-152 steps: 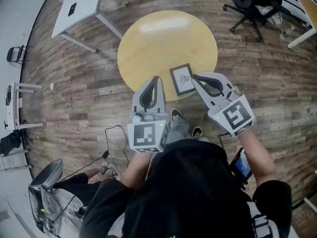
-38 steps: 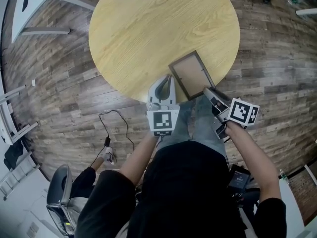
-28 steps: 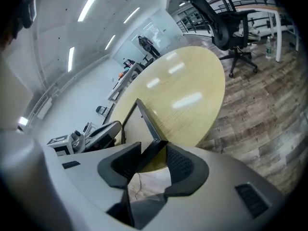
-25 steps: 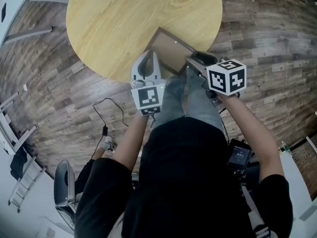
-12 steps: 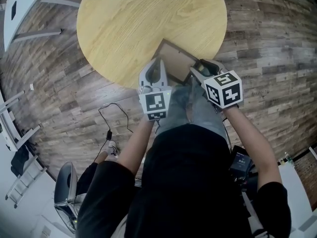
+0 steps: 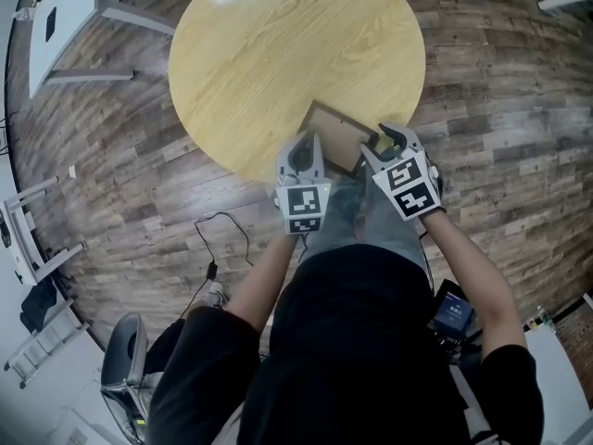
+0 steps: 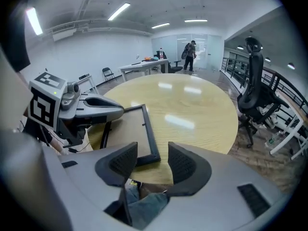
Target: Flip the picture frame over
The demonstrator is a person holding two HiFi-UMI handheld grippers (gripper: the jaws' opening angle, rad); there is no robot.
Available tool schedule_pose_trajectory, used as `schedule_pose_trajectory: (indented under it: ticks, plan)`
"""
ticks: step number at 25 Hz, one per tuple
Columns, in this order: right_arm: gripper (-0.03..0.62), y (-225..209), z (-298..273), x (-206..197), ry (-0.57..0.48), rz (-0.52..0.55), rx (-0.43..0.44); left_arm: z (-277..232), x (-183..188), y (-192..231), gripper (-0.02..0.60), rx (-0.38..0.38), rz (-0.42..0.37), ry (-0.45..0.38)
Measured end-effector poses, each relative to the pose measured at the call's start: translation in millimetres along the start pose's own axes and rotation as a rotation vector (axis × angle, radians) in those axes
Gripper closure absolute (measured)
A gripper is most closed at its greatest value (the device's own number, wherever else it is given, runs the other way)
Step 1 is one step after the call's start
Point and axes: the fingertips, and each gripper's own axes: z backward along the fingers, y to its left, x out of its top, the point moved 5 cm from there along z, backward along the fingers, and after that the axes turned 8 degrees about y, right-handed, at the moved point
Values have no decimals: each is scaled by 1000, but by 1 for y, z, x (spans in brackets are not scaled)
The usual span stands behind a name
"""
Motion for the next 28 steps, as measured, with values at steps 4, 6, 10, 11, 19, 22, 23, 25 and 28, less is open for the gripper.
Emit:
schedule_pose_trajectory:
  ticks: [4,6,10,11,19,22,23,25,28]
  plan:
    - [391,-9,16,21,-45,-8,-15,4,0,6,558,-23,72,18]
    - [391,-8,26,33,-68,6,-21,12,4,12,558,-21,113,9]
    - [393,-21,48,83,-218,46,-52,23,51,36,558,2,112,-122]
    - [396,-19,59,93,-261,43,-52,32,63,39,558,4,115,-151]
    - [524,2,175,178,-555,104,-127,128,175,52,558,40,114,-388]
    - [559,13,206,199,-649,120,-106,157,206,50,558,39,101,-458]
    - [566,18,213,203,-670,127,-94,166,214,48,558,40,95,-473]
    - [574,27,224,207,-700,138,-68,179,225,46,558,43,89,-483]
    - [574,38,235,210,-740,139,-26,192,233,44,558,43,89,-469]
